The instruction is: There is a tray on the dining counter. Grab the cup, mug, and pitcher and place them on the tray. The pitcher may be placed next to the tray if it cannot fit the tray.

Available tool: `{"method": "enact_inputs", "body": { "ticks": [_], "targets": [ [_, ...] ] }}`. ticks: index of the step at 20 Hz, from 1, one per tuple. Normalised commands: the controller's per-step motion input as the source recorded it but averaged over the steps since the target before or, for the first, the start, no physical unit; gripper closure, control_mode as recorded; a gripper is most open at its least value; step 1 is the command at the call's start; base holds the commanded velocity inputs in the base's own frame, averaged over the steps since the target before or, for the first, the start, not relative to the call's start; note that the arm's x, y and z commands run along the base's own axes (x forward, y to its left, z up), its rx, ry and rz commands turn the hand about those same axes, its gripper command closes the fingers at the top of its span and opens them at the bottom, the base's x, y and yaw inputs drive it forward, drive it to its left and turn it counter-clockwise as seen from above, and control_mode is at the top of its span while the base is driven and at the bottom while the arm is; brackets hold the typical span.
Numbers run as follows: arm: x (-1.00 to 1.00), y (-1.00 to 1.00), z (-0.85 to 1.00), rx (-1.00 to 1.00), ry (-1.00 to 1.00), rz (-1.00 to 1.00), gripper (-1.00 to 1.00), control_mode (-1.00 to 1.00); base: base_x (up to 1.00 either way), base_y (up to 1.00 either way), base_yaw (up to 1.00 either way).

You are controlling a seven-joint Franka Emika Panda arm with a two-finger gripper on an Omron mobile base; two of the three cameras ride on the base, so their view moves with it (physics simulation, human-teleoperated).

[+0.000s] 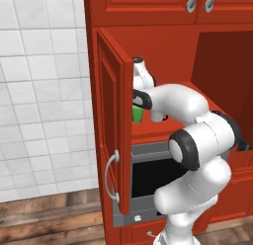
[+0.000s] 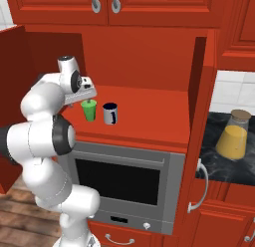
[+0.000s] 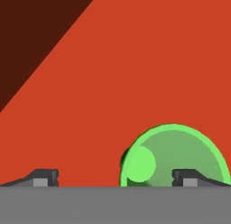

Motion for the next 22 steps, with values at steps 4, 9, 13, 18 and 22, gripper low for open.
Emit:
{"method": "enact_inputs", "body": {
  "ticks": [4, 9, 13, 18, 22],
  "targets": [
    [0.3, 0.01, -0.18, -0.01, 0.03, 0.0, -1.0, -1.0, 0.0, 0.0, 0.0],
    [0.29, 0.01, -0.17, -0.01, 0.02, 0.0, -1.0, -1.0, 0.0, 0.0, 0.0],
    [0.27, 0.01, -0.13, -0.01, 0.0, 0.0, -1.0, -1.0, 0.0, 0.0, 0.0],
    [0.18, 0.01, -0.18, -0.01, 0.03, 0.0, -1.0, -1.0, 0.0, 0.0, 0.0],
    [0.0, 0.0, -0.28, 0.0, 0.06, 0.0, -1.0, -1.0, 0.0, 0.0, 0.0]
  ]
}}
